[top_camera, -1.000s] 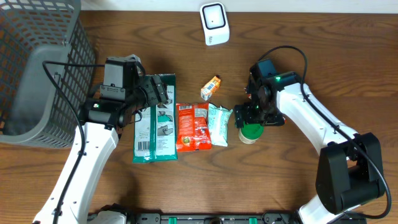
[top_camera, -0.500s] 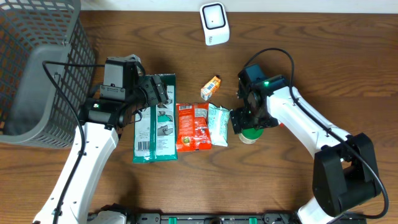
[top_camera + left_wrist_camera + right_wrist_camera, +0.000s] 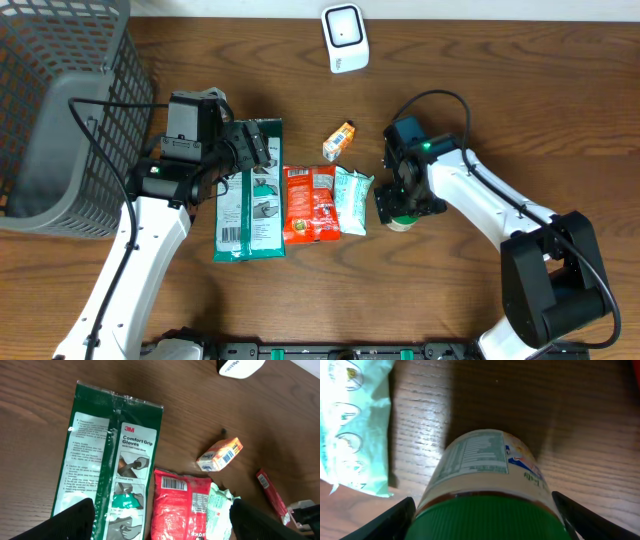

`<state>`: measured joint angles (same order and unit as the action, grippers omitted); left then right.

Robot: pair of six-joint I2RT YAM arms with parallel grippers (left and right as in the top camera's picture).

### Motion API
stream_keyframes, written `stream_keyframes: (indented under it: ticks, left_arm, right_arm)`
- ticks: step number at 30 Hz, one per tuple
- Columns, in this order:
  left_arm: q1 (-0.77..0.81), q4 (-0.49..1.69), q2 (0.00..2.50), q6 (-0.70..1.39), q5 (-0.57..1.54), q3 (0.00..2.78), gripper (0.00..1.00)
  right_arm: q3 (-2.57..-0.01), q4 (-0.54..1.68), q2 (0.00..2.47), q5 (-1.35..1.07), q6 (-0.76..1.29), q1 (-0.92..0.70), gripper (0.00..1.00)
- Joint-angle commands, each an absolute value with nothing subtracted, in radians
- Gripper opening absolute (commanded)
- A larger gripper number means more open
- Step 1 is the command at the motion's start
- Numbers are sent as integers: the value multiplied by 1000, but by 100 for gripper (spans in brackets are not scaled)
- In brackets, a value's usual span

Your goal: Scan the item barcode

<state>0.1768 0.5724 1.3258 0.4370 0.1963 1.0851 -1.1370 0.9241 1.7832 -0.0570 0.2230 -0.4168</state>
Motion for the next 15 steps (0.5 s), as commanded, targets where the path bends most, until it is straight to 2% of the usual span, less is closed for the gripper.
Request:
stream_keyframes:
  ticks: [1,15]
  left_arm:
    - [173,572,1327,420,194,1092,86]
    - [173,572,1327,420,194,1092,86]
  right_arm:
    - [-1110,911,1777,-14,223,-422,80]
    - [-1097,878,1777,-9,239,-426,75]
